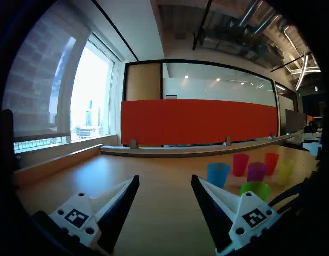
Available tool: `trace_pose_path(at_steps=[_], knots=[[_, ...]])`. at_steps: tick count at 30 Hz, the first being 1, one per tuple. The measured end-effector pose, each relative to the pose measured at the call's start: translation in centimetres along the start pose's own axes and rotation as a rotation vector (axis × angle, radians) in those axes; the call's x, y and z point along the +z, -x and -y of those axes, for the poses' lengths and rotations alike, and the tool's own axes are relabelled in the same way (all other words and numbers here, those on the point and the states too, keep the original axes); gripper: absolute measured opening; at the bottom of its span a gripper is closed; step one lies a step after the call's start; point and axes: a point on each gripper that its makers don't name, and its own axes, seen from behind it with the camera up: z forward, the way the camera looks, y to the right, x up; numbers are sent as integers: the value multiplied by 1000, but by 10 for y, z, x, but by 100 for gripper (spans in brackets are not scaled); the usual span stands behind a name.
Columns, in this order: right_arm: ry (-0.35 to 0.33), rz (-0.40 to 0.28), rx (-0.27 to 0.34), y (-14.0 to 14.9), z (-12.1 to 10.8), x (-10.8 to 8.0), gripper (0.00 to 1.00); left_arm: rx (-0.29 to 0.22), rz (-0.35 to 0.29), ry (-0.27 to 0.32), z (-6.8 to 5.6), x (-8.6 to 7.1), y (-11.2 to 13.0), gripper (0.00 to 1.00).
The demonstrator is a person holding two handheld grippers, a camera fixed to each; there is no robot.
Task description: Pour water
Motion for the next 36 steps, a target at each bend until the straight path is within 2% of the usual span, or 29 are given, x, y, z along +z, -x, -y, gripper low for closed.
trace_pose_path(at_steps=[36], knots=[[0, 0, -1, 0, -1, 1, 100, 0, 4, 0, 1, -3, -9, 90]])
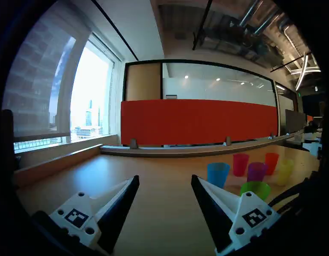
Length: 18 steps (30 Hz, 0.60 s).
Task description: Pour water
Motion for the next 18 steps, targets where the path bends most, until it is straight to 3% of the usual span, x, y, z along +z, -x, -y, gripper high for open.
trace_pose_path(at_steps=[18], knots=[[0, 0, 0, 0, 0, 0, 99, -3, 2, 0, 1, -1, -2, 90]])
